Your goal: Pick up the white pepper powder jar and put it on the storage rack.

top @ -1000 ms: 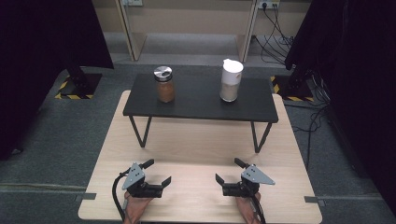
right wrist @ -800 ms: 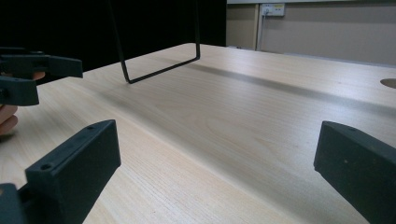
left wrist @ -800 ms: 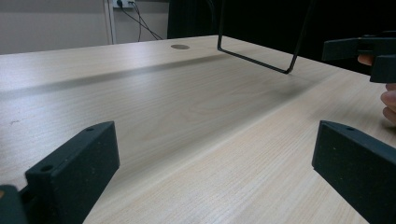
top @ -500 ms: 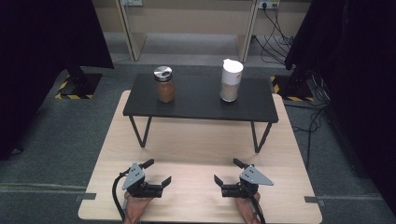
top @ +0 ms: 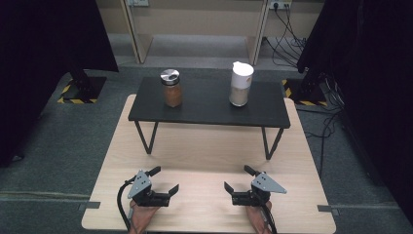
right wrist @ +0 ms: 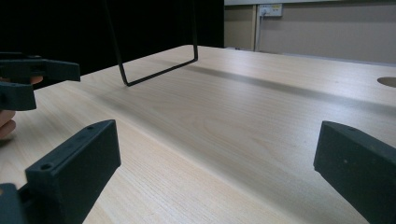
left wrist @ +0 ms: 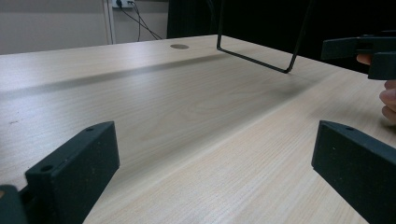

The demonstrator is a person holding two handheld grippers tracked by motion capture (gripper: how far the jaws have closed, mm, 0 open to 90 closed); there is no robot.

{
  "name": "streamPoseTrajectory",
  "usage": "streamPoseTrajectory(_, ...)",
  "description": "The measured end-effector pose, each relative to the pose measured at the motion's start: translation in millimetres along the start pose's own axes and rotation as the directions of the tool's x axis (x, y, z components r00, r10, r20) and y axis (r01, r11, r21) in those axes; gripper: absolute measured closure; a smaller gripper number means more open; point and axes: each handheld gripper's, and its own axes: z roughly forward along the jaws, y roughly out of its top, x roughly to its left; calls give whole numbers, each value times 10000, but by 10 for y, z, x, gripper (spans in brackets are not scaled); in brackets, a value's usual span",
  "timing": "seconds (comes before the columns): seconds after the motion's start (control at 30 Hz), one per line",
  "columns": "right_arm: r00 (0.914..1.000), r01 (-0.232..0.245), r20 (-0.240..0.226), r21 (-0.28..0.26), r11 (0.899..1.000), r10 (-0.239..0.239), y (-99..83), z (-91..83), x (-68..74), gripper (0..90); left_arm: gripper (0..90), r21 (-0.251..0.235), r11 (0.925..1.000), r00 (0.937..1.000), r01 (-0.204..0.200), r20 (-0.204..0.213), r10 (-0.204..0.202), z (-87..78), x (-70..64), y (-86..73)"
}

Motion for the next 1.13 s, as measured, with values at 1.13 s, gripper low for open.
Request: streamPoseTrajectory(1.13, 10000, 71, 12, 17, 10000, -71, 3, 4, 2, 4, 1, 19, 10000, 10000, -35, -1, 35, 1, 0, 4)
